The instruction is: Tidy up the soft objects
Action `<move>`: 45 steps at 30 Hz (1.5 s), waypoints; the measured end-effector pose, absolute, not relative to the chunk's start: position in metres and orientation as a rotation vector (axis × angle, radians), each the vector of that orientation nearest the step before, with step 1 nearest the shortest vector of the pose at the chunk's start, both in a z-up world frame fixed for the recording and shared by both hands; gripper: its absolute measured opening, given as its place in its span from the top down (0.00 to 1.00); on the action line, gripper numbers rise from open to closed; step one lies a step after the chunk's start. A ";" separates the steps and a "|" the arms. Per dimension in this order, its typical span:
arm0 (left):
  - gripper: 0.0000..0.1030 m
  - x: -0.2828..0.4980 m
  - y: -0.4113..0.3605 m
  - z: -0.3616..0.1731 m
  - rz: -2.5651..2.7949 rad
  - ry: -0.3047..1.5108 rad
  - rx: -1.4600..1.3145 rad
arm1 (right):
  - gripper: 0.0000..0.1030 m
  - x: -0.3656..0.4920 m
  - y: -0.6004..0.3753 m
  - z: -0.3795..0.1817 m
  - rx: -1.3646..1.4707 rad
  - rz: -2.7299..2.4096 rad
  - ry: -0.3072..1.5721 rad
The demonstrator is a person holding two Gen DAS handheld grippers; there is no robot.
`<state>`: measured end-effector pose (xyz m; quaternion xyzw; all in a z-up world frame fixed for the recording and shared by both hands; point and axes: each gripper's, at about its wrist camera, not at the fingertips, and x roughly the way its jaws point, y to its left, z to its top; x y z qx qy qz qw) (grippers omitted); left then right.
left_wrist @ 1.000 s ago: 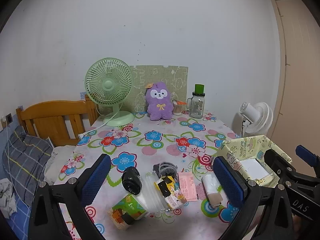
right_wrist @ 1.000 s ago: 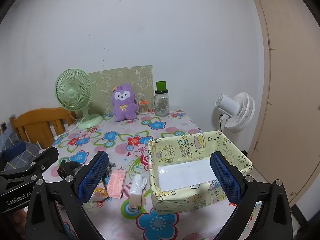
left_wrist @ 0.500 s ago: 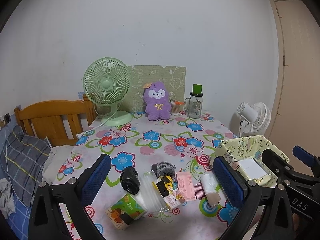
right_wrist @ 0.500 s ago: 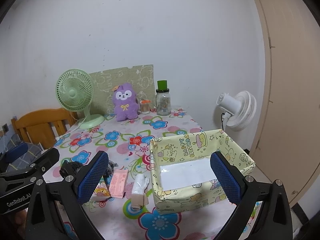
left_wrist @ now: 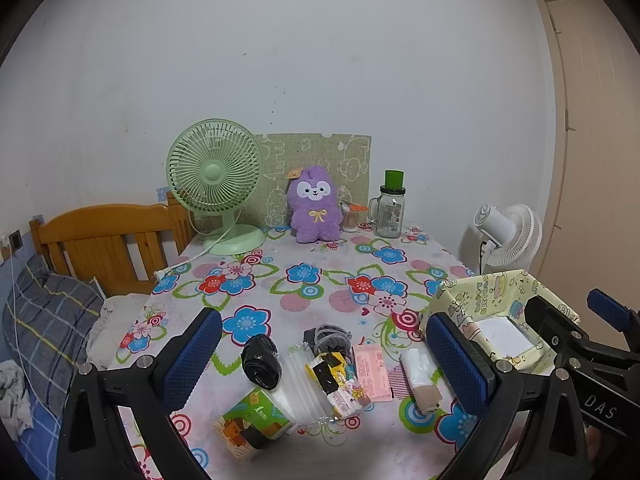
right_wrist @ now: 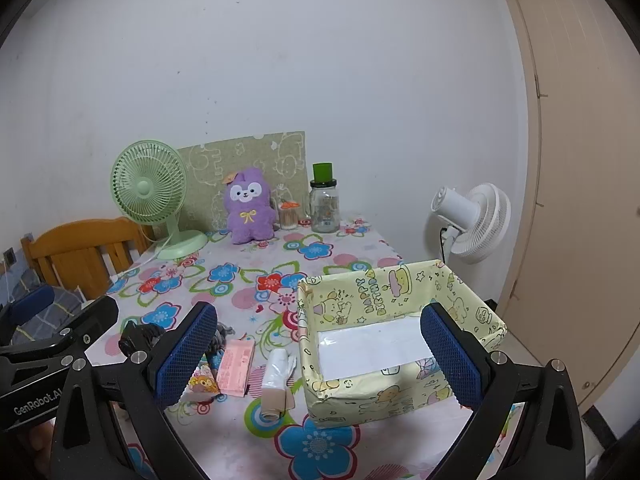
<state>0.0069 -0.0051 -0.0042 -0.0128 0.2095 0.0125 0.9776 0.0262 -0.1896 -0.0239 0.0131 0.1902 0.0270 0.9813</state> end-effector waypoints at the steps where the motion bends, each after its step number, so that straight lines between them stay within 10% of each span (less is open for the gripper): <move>1: 0.00 0.007 -0.005 -0.004 0.025 0.422 -0.025 | 0.00 0.027 -0.190 -0.024 0.028 0.055 0.384; 45: 0.00 0.021 0.013 -0.029 0.058 0.503 -0.040 | 0.06 0.035 -0.174 -0.030 0.029 0.077 0.414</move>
